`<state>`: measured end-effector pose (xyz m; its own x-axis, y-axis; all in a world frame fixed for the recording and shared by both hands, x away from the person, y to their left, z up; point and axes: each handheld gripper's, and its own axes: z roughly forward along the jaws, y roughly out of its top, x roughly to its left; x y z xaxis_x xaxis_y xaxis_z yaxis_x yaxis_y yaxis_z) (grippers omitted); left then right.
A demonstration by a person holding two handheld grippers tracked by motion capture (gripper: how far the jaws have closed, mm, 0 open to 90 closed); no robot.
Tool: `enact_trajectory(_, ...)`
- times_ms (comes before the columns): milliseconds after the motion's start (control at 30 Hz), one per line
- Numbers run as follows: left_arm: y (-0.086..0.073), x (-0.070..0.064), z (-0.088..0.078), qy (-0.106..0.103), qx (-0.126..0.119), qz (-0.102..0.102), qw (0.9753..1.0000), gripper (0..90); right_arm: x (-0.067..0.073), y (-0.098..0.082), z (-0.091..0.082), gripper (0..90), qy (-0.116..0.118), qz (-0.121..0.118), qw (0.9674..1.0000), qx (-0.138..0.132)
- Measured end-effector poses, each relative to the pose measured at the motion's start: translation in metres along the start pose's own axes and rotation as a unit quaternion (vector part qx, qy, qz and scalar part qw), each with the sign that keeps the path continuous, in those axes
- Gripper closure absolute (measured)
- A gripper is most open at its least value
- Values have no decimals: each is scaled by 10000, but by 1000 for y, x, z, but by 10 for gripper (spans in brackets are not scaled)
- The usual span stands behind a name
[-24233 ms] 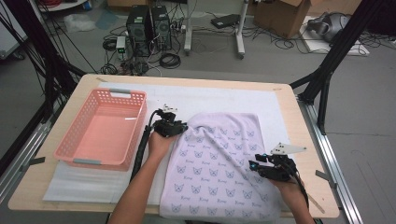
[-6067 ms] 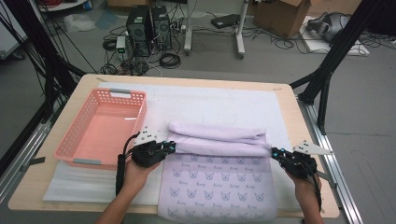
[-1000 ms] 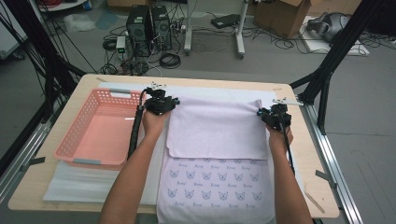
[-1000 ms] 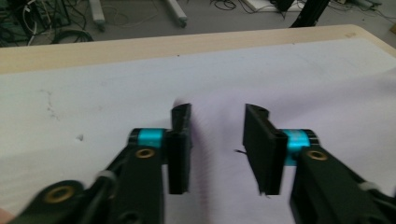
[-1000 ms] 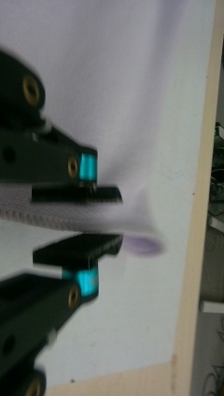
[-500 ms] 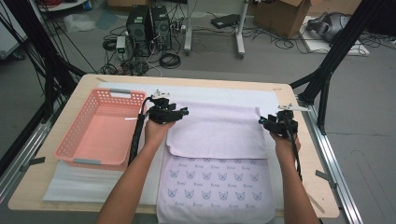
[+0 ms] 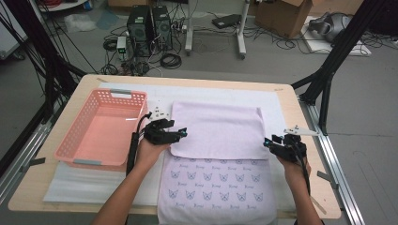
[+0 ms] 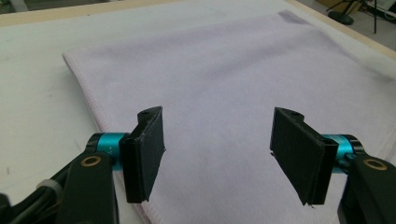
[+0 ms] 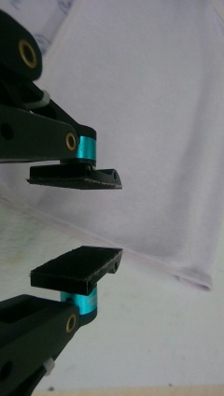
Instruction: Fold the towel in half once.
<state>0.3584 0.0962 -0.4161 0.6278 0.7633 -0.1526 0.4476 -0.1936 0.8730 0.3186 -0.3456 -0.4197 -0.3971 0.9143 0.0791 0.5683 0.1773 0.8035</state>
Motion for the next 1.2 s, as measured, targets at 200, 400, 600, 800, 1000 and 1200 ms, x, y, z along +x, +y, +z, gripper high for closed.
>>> enact_trajectory(200,-21,-4,-10,-41,112,-71,9999,343,4,-19,-9,588,165,43,9998,50)
enact_trajectory(400,-37,-9,-24,-38,230,-4,9997,403,18,-37,-21,582,341,-52,9994,84)
enact_trajectory(600,-44,-5,-32,6,317,-238,9992,492,26,-38,-25,578,212,-112,9997,70)
enact_trajectory(800,-46,-8,-33,-3,413,-190,9990,601,24,-36,-19,564,320,77,9995,-5)
enact_trajectory(1000,-52,-17,-24,218,650,127,9976,705,29,-37,-9,706,223,-410,9983,363)
enact_trajectory(1200,-53,-25,-19,371,675,388,9963,844,32,-40,-5,812,86,-527,9975,465)
